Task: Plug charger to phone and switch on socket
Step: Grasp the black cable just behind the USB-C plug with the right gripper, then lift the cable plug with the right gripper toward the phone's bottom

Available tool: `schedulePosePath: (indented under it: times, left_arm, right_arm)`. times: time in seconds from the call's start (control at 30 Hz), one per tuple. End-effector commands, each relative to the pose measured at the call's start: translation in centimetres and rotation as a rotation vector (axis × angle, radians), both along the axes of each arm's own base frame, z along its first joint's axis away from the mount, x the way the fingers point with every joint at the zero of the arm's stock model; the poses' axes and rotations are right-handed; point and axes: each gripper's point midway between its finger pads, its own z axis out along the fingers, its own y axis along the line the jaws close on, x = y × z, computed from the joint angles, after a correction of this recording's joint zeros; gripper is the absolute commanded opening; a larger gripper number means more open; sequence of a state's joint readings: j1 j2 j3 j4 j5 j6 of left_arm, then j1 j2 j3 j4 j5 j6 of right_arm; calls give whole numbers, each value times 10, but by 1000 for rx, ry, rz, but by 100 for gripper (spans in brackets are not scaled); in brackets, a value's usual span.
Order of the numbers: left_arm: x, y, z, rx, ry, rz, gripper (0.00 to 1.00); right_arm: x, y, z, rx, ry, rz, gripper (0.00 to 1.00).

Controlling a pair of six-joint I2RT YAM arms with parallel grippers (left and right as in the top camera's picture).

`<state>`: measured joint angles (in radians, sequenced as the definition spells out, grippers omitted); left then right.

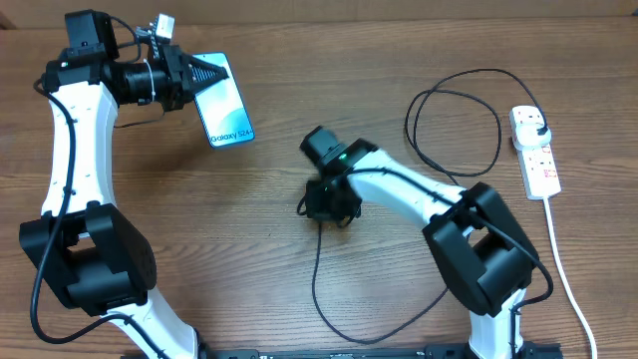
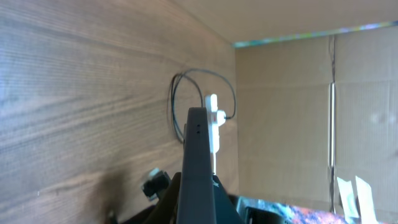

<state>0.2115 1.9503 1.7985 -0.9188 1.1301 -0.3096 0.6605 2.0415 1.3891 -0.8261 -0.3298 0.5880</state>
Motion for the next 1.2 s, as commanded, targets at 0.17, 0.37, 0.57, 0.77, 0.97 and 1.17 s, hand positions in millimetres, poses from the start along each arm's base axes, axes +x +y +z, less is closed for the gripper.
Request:
schedulePosePath:
  times: [0.17, 0.37, 0.57, 0.77, 0.97, 1.17]
  left_arm:
    - [10, -3, 46, -144, -42, 9, 4]
    - [17, -5, 64, -194, -85, -7, 4]
    - [22, -5, 81, -237, -109, -17, 4]
    - [31, -4, 95, -259, -127, 5, 4]
    - [42, 0, 111, -288, -127, 60, 4]
    - [49, -6, 127, -307, -169, 75, 4]
  right_arm:
    - [14, 61, 120, 800, 33, 242, 4]
    - [20, 56, 187, 1165, 3, 402, 4]
    - [32, 57, 208, 1217, -25, 428, 4]
    - [46, 64, 239, 1243, -74, 424, 4]
    - [64, 71, 276, 1284, -128, 306, 4]
    - [76, 71, 307, 1352, -114, 169, 4]
